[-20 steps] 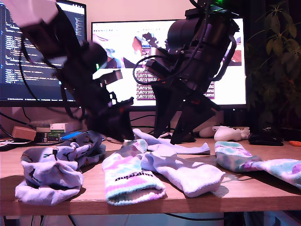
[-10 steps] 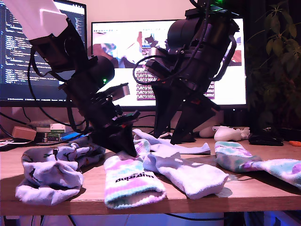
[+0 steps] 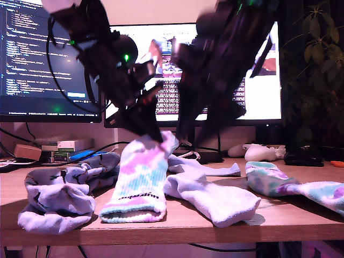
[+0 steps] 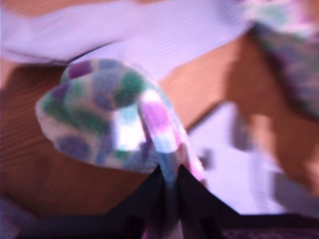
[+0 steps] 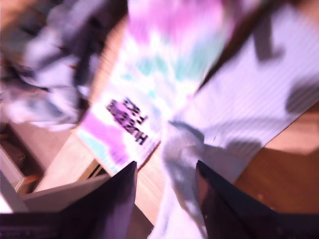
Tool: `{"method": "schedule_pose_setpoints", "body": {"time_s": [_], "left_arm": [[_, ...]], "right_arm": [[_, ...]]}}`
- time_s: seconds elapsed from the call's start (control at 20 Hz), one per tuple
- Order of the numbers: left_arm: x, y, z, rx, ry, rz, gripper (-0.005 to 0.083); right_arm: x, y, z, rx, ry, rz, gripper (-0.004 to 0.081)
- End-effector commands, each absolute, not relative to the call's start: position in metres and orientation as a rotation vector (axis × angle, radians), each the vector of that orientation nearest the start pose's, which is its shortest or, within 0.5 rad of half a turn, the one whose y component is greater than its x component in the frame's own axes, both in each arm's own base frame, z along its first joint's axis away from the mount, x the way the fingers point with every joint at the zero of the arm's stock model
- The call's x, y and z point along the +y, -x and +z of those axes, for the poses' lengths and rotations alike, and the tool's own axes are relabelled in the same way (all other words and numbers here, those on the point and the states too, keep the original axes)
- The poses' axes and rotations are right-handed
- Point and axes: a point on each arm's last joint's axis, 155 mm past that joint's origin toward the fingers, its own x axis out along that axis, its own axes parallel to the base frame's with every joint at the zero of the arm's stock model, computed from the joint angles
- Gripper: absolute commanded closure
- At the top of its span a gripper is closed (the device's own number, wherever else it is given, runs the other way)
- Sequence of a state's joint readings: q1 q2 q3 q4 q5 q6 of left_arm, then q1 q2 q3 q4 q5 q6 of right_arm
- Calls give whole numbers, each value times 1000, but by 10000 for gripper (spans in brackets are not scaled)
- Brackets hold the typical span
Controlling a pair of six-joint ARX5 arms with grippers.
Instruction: Pair up the socks based on colour and pattern, by placing them on top of one another
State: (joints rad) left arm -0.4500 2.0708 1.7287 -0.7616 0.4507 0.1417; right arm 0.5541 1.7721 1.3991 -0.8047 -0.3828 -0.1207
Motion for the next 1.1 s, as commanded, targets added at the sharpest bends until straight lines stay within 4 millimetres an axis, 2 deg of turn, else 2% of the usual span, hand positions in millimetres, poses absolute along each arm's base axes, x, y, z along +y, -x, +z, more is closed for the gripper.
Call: {"method": "schedule_pose_setpoints", "body": {"time_s": [0.0, 0.2, 0.4, 0.6, 0.85, 1.05], "left_arm": [[-295, -413, 119, 1061, -113, -915, 794], [-297, -400, 171, 975, -80, -984, 794], [-302, -380, 229, 858, -38, -1082, 794], [-302, -364, 272, 761, -15, -1141, 794], [-302, -353, 301, 703, 31, -1183, 794], [-305, -350, 316, 687, 71, -1214, 794]], "right_arm": [[279, -319, 139, 1060, 215, 922, 436], [277, -327, 162, 974, 206, 918, 436], [272, -330, 165, 975, 179, 929, 434], [279, -326, 175, 951, 117, 1020, 432], [298, -320, 194, 837, 115, 1173, 376], [303, -326, 200, 773, 145, 1191, 363]]}}
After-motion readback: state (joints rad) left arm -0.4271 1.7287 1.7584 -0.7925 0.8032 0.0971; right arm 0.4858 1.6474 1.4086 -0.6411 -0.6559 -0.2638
